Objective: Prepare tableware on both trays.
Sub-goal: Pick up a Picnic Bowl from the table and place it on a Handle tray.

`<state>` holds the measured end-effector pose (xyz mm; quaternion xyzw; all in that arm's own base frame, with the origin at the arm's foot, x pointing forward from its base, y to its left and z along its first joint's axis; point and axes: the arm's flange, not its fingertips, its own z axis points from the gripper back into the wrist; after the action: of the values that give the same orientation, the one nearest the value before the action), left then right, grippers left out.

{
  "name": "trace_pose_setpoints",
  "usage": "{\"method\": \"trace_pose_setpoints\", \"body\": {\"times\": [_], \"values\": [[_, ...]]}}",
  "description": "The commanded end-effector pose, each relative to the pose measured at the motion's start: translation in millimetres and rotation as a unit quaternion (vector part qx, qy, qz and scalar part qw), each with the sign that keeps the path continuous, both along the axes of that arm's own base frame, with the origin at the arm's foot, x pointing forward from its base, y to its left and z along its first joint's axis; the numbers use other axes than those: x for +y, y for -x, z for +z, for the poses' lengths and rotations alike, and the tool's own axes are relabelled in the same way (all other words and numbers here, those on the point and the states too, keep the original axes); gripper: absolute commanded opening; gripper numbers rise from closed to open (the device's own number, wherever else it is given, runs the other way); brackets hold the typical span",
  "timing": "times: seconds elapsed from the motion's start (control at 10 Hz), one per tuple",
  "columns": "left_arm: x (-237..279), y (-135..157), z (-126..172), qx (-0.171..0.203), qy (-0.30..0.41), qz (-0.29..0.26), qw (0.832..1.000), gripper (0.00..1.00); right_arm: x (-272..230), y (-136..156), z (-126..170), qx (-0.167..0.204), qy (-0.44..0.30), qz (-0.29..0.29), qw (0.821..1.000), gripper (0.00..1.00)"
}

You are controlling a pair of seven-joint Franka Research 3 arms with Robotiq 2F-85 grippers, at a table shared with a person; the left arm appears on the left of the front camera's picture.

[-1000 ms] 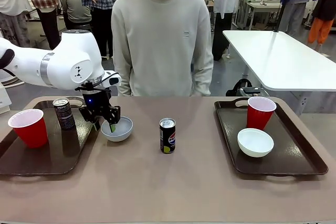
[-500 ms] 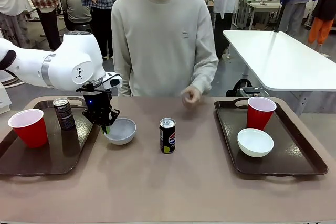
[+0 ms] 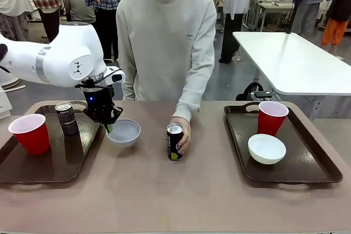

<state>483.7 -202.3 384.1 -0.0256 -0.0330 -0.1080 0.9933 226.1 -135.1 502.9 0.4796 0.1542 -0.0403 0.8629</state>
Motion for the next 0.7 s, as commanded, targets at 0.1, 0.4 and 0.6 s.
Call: {"method": "trace_pose_setpoints", "body": {"times": [0.1,0.4,0.6], "values": [[28.0,54.9,57.6,-0.007,0.011,-0.045,0.999,0.0,1.0,1.3,-2.4,-0.007,-0.008,0.002,1.0,1.0],[58.5,117.9,98.3,-0.03,0.018,-0.066,0.997,0.0,1.0,1.3,-2.4,-0.007,-0.008,0.002,1.0,1.0],[73.3,130.1,104.2,-0.036,0.025,-0.058,0.997,0.0,1.0,1.3,-2.4,-0.007,-0.008,0.002,1.0,1.0]]}}
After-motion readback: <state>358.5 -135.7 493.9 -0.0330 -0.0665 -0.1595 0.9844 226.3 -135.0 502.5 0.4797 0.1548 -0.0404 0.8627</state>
